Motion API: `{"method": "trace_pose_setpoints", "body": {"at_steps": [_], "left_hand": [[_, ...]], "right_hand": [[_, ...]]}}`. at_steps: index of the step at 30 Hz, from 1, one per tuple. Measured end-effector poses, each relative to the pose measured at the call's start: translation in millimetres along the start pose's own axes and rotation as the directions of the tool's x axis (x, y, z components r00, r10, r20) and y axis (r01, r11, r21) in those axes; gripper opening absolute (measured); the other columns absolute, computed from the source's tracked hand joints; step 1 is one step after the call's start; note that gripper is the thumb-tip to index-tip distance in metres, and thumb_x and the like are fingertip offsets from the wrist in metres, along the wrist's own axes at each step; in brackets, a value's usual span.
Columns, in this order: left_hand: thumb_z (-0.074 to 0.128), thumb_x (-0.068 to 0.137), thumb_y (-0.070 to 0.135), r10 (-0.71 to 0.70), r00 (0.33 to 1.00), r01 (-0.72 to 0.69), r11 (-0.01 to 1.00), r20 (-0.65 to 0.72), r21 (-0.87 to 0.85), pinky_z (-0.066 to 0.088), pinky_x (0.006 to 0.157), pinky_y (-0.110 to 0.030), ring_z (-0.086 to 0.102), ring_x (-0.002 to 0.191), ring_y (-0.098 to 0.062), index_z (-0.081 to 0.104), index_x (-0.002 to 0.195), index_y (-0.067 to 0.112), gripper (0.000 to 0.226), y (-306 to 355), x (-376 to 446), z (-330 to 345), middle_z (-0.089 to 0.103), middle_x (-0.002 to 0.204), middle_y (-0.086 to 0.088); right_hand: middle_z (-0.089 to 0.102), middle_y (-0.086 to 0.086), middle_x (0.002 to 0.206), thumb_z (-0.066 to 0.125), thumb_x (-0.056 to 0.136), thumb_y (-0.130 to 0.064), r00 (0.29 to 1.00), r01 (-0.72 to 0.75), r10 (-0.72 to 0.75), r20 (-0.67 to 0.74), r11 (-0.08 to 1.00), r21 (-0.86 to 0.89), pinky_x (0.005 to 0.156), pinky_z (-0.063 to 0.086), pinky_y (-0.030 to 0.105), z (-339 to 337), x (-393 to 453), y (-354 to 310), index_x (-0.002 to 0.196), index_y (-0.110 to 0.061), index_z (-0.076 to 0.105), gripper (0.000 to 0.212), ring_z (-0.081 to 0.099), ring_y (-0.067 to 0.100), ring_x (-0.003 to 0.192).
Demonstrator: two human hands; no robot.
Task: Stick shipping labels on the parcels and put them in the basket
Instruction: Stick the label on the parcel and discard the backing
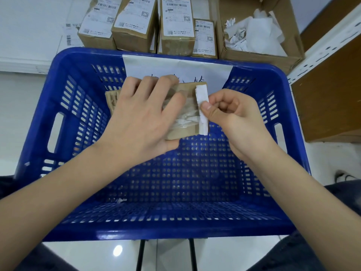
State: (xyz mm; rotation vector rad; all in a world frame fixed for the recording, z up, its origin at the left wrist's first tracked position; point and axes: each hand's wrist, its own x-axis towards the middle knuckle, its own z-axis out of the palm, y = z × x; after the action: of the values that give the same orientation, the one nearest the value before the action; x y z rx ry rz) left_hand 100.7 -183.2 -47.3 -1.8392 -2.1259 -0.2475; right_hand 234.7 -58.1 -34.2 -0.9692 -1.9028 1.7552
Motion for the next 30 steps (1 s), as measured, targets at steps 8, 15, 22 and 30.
{"method": "trace_pose_setpoints", "body": {"at_steps": [8, 15, 22, 30], "left_hand": [[0.065, 0.072, 0.047, 0.011, 0.998, -0.014, 0.999, -0.064, -0.047, 0.035, 0.078, -0.045, 0.057, 0.096, -0.038, 0.045, 0.115, 0.005, 0.064, -7.3, 0.5, -3.4, 0.056, 0.123, -0.022], [0.068, 0.067, 0.051, 0.020, 0.999, -0.023, 0.998, -0.048, -0.052, 0.032, 0.078, -0.045, 0.055, 0.097, -0.037, 0.045, 0.117, 0.005, 0.072, -13.4, -0.4, -5.7, 0.055, 0.124, -0.023], [0.074, 0.063, 0.053, 0.035, 0.998, -0.038, 0.998, -0.051, -0.053, 0.031, 0.078, -0.044, 0.053, 0.098, -0.037, 0.045, 0.117, 0.006, 0.077, -18.8, -1.5, -12.6, 0.055, 0.124, -0.023], [0.066, 0.069, 0.053, 0.024, 0.997, -0.029, 0.998, -0.080, -0.060, 0.030, 0.076, -0.043, 0.052, 0.094, -0.035, 0.046, 0.115, 0.006, 0.069, -15.6, -3.2, -15.5, 0.056, 0.121, -0.023]], "right_hand": [[0.059, 0.008, 0.072, 0.062, 0.077, -0.014, 0.996, -0.010, -0.015, 0.091, 0.964, 0.265, 0.076, 0.047, 0.035, -4.7, 2.8, 3.5, 0.075, -0.007, 0.060, 0.008, 0.054, 0.025, 0.074], [0.064, 0.002, 0.070, 0.056, 0.082, -0.011, 0.971, -0.108, -0.001, 0.237, 0.889, 0.445, 0.073, 0.049, 0.031, -7.4, 7.9, 5.7, 0.074, -0.007, 0.057, 0.008, 0.060, 0.017, 0.070], [0.065, 0.001, 0.070, 0.051, 0.083, -0.009, 0.939, -0.184, 0.005, 0.343, 0.851, 0.492, 0.071, 0.051, 0.026, -13.1, 12.4, 1.7, 0.076, -0.006, 0.057, 0.010, 0.061, 0.015, 0.070], [0.060, 0.006, 0.080, 0.057, 0.081, -0.018, 0.922, -0.174, -0.028, 0.387, 0.861, 0.478, 0.072, 0.052, 0.025, -17.2, 10.1, -3.2, 0.087, -0.001, 0.053, 0.019, 0.059, 0.017, 0.075]]}}
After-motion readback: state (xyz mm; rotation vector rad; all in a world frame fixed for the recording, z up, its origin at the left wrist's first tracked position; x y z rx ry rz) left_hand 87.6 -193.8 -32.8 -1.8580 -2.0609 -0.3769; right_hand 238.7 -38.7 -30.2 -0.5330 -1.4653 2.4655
